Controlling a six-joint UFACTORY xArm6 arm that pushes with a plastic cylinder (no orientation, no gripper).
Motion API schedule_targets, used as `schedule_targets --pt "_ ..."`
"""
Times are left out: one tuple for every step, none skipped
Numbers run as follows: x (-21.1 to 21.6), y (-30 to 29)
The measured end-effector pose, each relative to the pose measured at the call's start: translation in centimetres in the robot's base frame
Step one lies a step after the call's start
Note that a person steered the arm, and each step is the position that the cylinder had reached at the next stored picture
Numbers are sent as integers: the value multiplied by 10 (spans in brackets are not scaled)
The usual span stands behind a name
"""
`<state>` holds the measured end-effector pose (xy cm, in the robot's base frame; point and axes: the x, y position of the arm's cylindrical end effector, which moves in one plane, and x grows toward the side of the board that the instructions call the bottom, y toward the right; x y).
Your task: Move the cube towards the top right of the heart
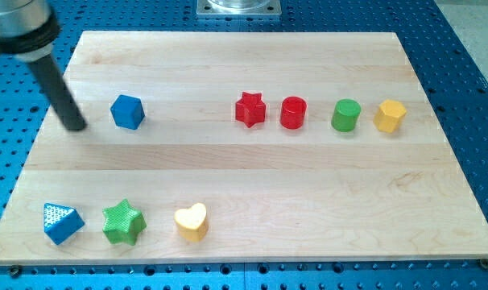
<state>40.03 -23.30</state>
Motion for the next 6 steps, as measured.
schedule_targets --pt "-6 88" --pt "0 189" --pt "29 250" --pt "33 250" --pt "-3 236" --pt "11 197"
